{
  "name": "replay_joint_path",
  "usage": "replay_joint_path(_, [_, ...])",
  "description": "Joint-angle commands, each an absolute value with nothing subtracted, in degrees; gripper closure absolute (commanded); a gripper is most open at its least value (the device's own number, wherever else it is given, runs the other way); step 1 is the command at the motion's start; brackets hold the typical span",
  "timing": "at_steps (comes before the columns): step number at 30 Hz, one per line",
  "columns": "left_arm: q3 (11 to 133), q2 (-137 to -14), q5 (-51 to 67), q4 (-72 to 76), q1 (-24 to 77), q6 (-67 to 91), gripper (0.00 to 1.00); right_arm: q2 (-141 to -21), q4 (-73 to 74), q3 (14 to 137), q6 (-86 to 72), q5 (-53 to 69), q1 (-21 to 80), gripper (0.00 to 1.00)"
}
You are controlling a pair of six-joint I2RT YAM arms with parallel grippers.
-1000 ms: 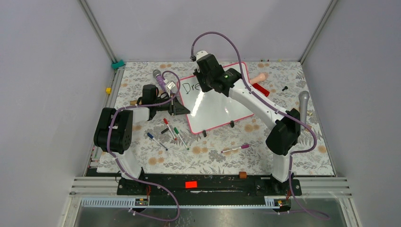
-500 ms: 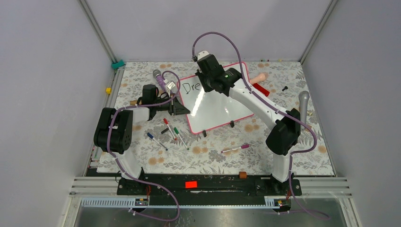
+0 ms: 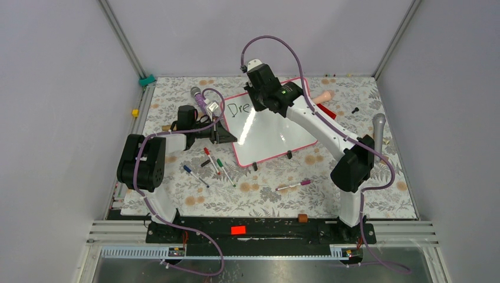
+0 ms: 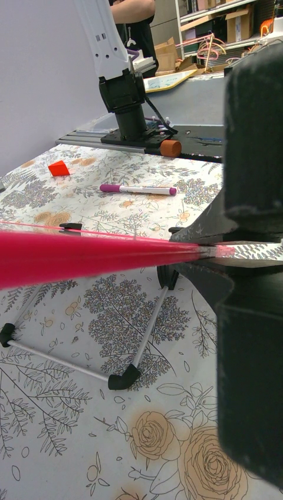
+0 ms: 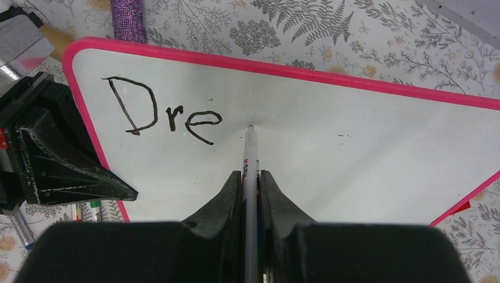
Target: Write a sentence on the whiteboard
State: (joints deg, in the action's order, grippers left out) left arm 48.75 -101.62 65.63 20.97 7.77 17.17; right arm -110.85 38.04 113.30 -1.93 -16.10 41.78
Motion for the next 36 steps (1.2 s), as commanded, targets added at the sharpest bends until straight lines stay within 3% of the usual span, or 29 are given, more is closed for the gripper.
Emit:
replay_joint_path(1, [49.2,-103.4,58.0,18.8,7.9,14.6,1.0,-110.9,37.5,114.8,-2.5,-14.8,41.4,1.0])
replay_joint_path(20, [49.2,-103.5,58.0,18.7,7.9,14.7,1.0,-111.2,39.3,113.5,-1.2,-10.7,41.3,1.0])
replay_joint_path(36, [49.1,-103.4,58.1,18.7,7.9,14.6,1.0,-110.8,40.5,113.6,-1.1,-16.0,41.4,1.0])
